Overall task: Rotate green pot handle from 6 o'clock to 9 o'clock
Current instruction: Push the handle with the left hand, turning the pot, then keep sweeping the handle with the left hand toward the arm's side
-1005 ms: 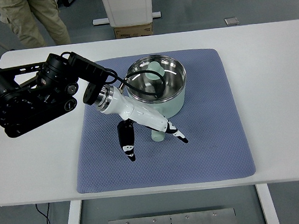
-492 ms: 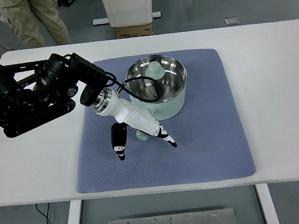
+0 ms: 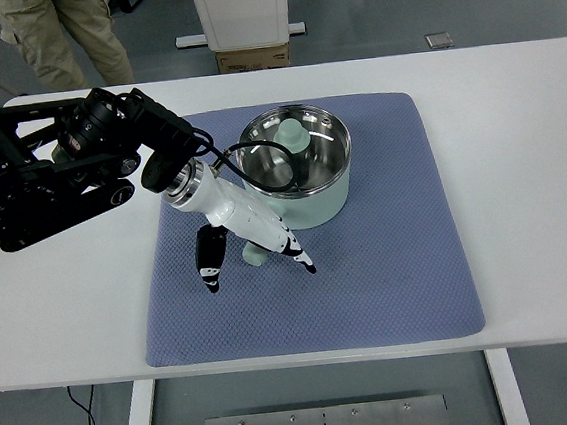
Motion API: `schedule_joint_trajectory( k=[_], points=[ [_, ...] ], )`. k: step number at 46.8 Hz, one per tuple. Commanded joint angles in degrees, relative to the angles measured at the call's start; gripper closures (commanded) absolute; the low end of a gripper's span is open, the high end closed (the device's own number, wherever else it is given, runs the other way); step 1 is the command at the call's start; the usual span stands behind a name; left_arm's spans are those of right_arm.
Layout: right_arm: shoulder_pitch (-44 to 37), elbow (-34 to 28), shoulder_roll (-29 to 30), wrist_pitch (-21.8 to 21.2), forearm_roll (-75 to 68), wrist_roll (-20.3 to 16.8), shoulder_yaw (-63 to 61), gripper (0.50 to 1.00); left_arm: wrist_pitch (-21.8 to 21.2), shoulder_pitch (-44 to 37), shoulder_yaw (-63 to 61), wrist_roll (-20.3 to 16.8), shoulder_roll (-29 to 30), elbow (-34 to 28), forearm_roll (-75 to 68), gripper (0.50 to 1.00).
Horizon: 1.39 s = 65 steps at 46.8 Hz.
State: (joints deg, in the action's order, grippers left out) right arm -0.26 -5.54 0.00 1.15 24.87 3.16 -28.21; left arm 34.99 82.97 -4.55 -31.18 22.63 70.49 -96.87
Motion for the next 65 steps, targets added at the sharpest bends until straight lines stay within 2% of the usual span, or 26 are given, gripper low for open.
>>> schedule_joint_trajectory(
  k=[1, 65],
  points=[
    [0.0, 0.0, 0.0, -0.01, 0.0, 0.0, 0.0, 0.5, 0.01, 0.35, -0.63, -0.1, 0.04, 0.0, -0.68, 0.5],
    [0.0, 0.0, 0.0, -0.01, 0.0, 0.0, 0.0, 0.5, -0.28, 8.08, -8.1, -1.69, 2.5, -0.79, -12.99, 0.5]
  ],
)
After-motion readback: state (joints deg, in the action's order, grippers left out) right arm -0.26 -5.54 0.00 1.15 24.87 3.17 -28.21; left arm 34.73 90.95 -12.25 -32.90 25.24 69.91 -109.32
